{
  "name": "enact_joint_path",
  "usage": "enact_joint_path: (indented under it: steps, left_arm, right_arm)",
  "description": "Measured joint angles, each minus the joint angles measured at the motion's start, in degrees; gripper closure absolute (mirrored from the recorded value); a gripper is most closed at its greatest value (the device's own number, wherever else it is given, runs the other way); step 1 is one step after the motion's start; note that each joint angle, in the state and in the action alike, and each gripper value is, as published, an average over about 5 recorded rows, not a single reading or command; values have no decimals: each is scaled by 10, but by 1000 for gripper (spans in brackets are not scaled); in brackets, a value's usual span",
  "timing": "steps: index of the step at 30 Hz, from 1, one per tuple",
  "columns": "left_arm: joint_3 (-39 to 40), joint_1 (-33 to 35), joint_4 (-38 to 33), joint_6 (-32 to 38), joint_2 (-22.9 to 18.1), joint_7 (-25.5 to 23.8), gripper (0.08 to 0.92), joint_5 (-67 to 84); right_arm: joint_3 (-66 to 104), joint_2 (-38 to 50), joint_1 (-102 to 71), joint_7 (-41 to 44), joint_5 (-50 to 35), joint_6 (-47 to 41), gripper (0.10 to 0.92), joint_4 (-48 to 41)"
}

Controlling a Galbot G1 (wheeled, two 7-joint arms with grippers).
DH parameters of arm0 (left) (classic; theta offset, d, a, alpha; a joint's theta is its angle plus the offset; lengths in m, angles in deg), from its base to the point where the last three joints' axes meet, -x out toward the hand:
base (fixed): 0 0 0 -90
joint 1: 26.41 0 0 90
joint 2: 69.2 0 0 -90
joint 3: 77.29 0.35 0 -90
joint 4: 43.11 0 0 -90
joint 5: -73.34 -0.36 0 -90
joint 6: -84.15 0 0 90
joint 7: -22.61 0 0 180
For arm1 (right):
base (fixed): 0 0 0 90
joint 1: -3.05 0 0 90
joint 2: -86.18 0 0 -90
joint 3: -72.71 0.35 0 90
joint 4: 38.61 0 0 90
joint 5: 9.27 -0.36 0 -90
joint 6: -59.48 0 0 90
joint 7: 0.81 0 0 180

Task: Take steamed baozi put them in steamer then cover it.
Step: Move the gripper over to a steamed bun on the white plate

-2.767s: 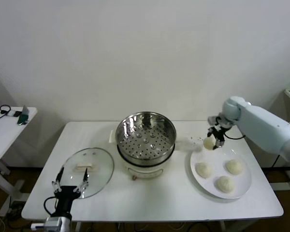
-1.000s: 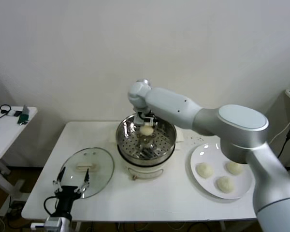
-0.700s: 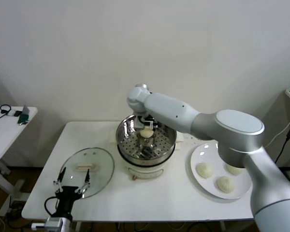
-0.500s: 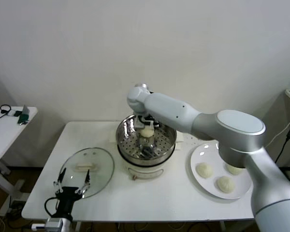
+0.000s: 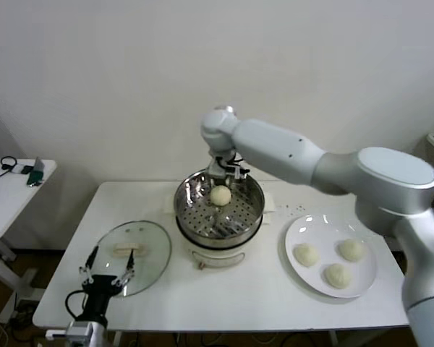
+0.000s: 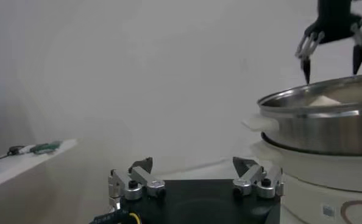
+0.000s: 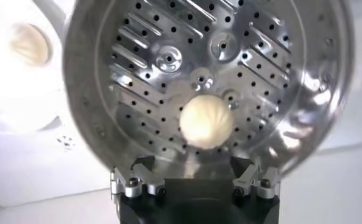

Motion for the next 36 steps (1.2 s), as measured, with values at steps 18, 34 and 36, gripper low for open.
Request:
enact_joint_path:
  steps: [18,34,36]
  left_arm:
    - [-2,13,-5,4,11,-7,177,0]
    - [-9,27,-8,8,8,-12,177,-3]
    - [-10,29,-6,8,8,-12,177,-4]
  right_arm:
    - [-94,295,16,-77,-292,-273,203,156]
    - [7,357,-175,-94,-248,-332,203,145]
    - [16,356,-192,-96,-243,-335,203,138]
